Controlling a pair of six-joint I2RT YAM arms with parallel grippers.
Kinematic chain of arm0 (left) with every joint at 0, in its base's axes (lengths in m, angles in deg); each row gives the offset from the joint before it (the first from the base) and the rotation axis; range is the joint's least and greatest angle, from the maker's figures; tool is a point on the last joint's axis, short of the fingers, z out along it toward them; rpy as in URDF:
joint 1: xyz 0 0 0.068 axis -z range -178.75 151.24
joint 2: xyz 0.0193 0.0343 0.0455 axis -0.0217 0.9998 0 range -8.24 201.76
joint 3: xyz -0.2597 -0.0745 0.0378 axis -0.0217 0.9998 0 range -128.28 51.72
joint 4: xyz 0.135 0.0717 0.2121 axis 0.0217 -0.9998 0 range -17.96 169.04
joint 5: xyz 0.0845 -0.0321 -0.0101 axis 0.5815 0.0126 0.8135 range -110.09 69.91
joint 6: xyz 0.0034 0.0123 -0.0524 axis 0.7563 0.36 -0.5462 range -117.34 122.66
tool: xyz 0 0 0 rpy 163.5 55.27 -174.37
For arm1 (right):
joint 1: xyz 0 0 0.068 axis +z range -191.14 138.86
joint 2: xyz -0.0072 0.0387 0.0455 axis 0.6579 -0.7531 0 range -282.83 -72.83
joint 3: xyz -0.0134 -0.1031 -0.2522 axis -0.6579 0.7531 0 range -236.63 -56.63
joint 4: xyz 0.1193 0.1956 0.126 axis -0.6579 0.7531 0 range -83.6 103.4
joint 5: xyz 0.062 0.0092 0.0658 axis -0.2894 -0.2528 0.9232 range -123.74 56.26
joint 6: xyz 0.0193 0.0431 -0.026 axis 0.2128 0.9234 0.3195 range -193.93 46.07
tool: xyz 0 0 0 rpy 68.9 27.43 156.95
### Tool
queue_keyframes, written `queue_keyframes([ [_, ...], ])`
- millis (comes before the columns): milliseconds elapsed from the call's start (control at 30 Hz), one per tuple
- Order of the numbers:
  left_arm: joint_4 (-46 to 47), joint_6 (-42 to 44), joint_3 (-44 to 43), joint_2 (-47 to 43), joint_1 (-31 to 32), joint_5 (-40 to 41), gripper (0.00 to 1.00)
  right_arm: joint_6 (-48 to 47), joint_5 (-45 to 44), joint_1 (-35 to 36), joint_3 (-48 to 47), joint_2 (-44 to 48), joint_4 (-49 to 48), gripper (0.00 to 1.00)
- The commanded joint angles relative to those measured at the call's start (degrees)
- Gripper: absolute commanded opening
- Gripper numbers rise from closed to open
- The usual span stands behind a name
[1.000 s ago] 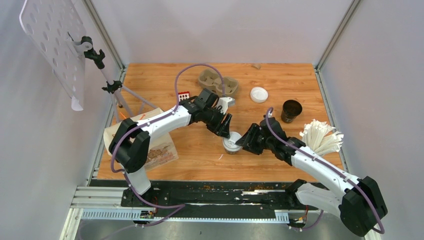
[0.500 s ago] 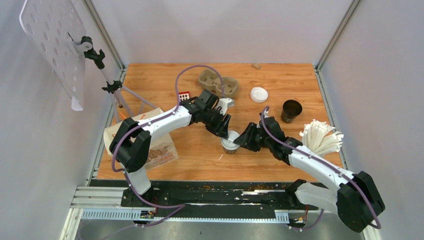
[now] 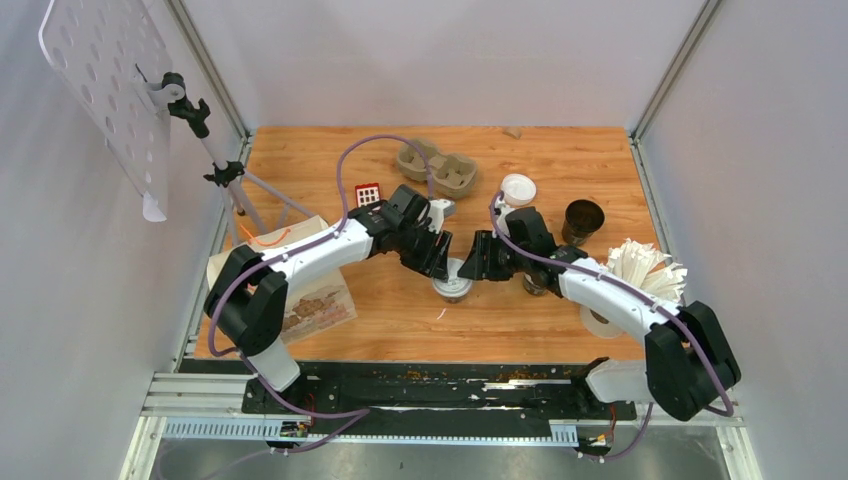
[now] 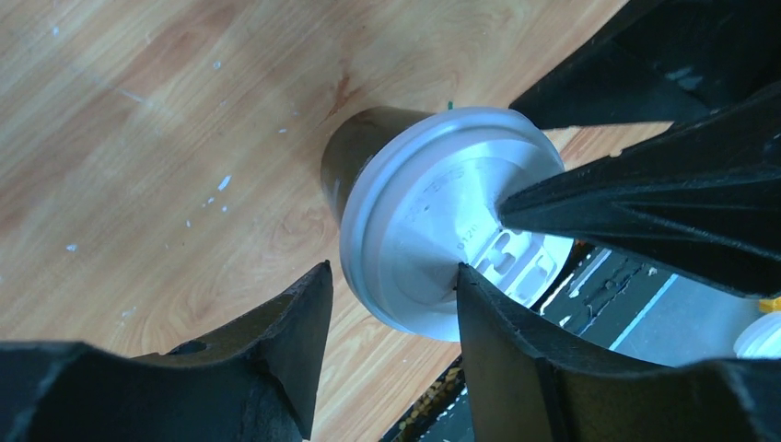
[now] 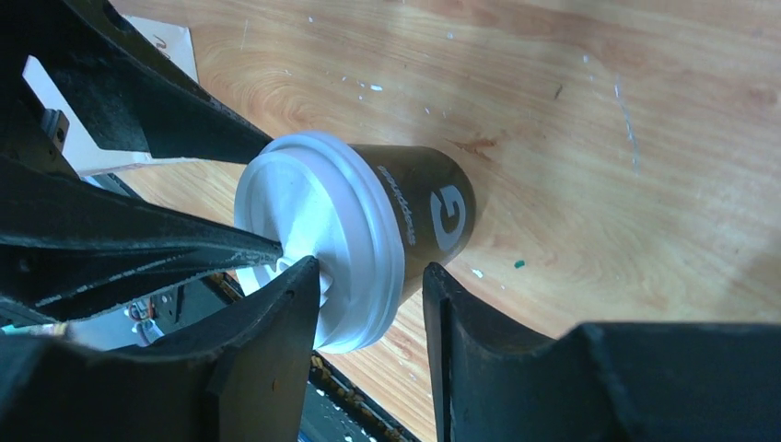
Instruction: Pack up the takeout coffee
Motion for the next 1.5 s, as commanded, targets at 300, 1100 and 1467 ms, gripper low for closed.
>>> queue_keyframes([
  [300, 1.5, -5.0, 0.6, -4.4, -0.1, 4.2, 0.69, -13.2, 2.8, -3.5, -9.1, -4.7, 6.9, 0.58],
  [1100, -1.0, -0.4, -4.3, -1.9, -2.2, 2.4, 0.61, -2.0, 13.7, -2.8, -5.4, -1.8, 8.1, 0.60],
  [1467, -1.8, 2.5, -4.3, 0.7, -2.4, 0.7, 0.57, -5.0, 17.0, -4.0, -7.2, -6.4, 7.1, 0.55],
])
